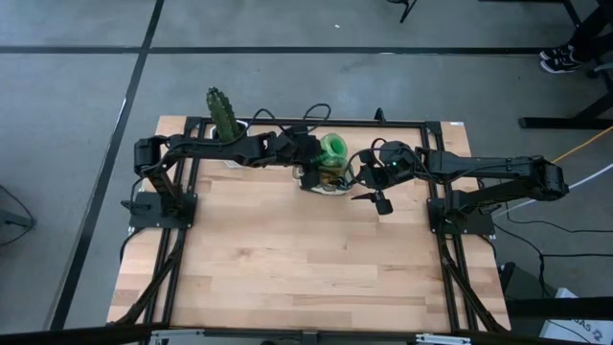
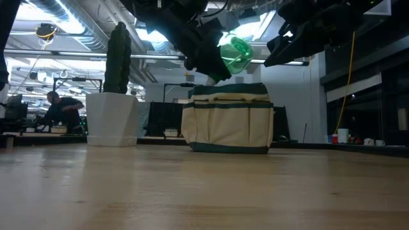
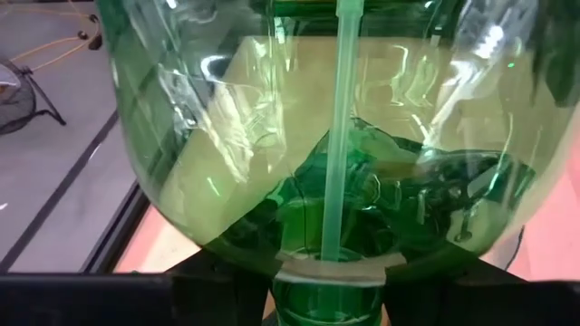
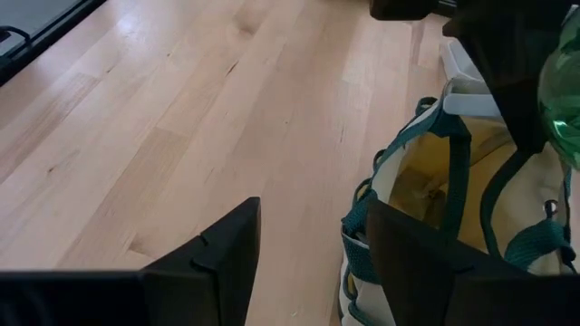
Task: Pick & Place Garden tools in Gardening bag
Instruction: Put the spray bottle into the gardening bag
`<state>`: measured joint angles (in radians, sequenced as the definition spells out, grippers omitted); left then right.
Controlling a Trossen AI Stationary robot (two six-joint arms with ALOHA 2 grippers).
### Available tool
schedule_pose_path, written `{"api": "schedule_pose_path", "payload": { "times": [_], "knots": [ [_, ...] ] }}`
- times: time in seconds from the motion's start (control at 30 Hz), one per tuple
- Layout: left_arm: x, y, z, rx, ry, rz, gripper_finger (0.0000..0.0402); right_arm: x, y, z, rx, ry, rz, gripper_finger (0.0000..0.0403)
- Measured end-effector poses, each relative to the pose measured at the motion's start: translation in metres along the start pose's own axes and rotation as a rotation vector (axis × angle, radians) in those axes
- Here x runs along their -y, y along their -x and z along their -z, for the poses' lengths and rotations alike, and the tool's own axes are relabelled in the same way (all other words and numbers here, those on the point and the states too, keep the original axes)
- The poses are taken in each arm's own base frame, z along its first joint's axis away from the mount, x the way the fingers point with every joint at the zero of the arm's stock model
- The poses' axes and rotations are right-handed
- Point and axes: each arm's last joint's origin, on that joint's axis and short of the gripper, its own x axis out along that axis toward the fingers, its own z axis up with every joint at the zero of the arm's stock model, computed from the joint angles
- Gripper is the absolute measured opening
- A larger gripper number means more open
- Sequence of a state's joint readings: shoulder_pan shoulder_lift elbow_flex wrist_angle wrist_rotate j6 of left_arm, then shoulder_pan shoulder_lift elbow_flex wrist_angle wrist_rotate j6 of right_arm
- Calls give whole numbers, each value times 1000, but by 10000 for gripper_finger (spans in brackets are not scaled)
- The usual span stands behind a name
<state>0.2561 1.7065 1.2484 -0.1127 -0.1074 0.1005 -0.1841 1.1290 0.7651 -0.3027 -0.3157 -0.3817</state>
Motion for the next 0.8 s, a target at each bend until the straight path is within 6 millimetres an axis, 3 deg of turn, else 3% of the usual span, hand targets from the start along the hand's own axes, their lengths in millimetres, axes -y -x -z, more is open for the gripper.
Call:
{"api": "schedule_pose_path", "payload": {
  "times": [0.57,0.8],
  "knots": [
    [-2,0,-6,58,-22,-55,165,0,0,0,0,0,0,202],
    [11,-4,6,-45,-143,6,156,0,0,0,0,0,0,202]
  ]
}}
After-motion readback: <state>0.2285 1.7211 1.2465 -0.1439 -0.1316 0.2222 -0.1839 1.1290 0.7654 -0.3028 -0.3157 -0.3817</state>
